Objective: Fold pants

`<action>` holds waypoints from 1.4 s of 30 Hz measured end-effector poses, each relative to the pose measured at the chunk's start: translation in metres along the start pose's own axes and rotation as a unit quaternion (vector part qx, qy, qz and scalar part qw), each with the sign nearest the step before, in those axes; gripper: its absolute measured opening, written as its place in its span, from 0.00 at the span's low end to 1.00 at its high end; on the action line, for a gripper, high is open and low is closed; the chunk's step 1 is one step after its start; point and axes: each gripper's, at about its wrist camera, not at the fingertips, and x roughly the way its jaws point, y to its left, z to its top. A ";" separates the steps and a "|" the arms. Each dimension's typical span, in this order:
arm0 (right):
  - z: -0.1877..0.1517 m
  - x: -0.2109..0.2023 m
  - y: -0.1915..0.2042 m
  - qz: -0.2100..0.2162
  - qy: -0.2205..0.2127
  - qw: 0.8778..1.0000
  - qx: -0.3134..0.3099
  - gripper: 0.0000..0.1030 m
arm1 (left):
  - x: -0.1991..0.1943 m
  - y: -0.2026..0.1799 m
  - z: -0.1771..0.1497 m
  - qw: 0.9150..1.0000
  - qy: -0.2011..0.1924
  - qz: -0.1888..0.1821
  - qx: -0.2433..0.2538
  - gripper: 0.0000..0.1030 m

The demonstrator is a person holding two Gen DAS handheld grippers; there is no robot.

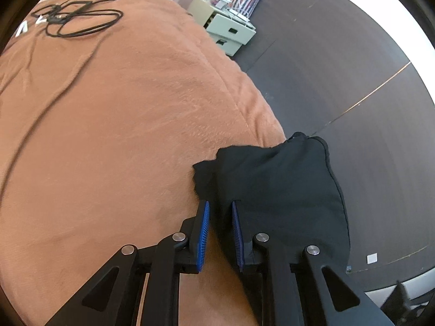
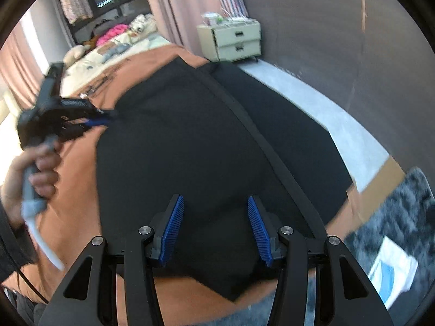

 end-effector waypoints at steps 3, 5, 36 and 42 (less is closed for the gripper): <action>-0.006 -0.010 -0.013 -0.013 0.014 1.000 0.011 0.46 | -0.015 0.003 -0.002 1.000 0.002 0.009 0.012 0.19; -0.007 -0.021 -0.018 -0.022 0.021 0.999 0.018 0.46 | -0.028 0.005 -0.003 1.000 0.001 0.011 0.020 0.20; -0.053 -0.180 0.102 -0.032 -0.074 0.996 0.022 1.00 | -0.271 -0.008 -0.090 0.982 -0.073 0.020 0.176 1.00; -0.069 -0.193 0.119 -0.028 -0.081 0.996 0.013 1.00 | -0.314 -0.004 -0.116 0.976 -0.098 0.027 0.194 1.00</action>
